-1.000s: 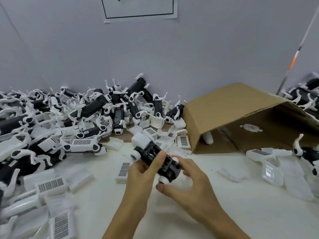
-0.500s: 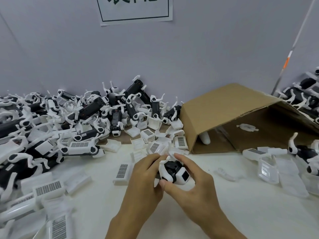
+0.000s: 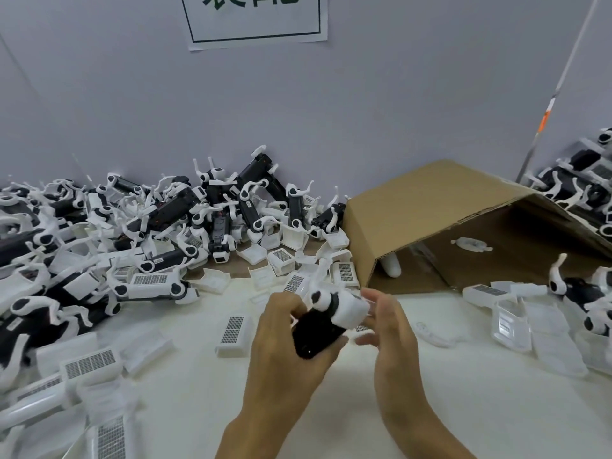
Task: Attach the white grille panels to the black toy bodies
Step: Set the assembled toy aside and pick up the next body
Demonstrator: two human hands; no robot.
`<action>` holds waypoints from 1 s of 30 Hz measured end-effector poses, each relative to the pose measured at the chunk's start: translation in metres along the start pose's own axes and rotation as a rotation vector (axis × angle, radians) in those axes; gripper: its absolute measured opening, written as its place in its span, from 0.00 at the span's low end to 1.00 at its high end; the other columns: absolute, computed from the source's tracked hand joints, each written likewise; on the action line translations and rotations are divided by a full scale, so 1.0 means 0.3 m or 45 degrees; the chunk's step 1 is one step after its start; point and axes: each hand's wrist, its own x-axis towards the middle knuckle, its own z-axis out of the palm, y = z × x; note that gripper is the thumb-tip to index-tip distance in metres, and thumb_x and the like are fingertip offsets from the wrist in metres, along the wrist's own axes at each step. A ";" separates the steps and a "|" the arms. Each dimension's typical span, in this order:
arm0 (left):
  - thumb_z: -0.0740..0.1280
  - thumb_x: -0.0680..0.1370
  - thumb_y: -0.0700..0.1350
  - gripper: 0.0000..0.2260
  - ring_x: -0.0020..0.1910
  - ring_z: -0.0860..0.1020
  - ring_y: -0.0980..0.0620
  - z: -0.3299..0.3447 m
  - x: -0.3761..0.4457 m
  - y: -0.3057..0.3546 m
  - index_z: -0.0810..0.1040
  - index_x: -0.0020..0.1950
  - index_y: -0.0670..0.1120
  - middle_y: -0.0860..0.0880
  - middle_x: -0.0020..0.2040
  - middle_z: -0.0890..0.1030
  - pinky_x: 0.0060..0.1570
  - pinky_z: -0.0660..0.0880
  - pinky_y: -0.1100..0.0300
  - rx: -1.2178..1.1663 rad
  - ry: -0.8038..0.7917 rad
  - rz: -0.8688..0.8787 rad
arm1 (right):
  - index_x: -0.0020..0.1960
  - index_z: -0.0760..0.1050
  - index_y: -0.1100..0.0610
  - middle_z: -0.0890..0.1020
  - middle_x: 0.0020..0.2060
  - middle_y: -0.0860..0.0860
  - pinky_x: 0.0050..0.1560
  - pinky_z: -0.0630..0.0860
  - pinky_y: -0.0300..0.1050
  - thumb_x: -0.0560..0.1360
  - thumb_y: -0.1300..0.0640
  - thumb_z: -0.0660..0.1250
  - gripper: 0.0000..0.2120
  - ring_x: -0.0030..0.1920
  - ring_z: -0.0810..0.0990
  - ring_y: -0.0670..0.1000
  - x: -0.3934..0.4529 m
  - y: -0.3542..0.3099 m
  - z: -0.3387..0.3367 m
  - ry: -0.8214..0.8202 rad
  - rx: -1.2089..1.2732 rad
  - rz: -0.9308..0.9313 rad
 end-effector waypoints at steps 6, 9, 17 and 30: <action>0.72 0.75 0.51 0.09 0.51 0.85 0.46 -0.035 0.047 0.028 0.84 0.53 0.52 0.45 0.52 0.86 0.45 0.80 0.57 -1.033 0.068 -0.799 | 0.59 0.76 0.45 0.83 0.53 0.40 0.49 0.77 0.41 0.65 0.25 0.63 0.31 0.55 0.82 0.45 -0.013 -0.008 -0.004 -0.075 -0.023 -0.007; 0.65 0.75 0.55 0.19 0.47 0.85 0.45 -0.043 0.055 0.051 0.87 0.53 0.42 0.38 0.54 0.85 0.44 0.81 0.54 -1.522 0.025 -1.260 | 0.61 0.75 0.43 0.78 0.60 0.41 0.52 0.77 0.37 0.64 0.26 0.72 0.32 0.62 0.79 0.46 -0.040 -0.011 -0.006 -0.294 -0.219 -0.262; 0.63 0.80 0.53 0.24 0.40 0.82 0.46 -0.045 0.051 0.073 0.80 0.61 0.33 0.40 0.46 0.81 0.35 0.82 0.58 -1.953 -0.046 -1.459 | 0.49 0.85 0.43 0.74 0.62 0.44 0.58 0.72 0.32 0.69 0.49 0.77 0.09 0.64 0.77 0.48 -0.050 0.003 0.011 -0.358 -0.373 -0.593; 0.60 0.81 0.53 0.22 0.41 0.80 0.48 -0.036 0.048 0.068 0.86 0.49 0.37 0.41 0.44 0.81 0.34 0.81 0.58 -1.943 -0.071 -1.383 | 0.48 0.84 0.40 0.71 0.64 0.36 0.59 0.69 0.28 0.67 0.50 0.78 0.11 0.64 0.74 0.44 -0.065 0.000 0.025 -0.285 -0.379 -0.566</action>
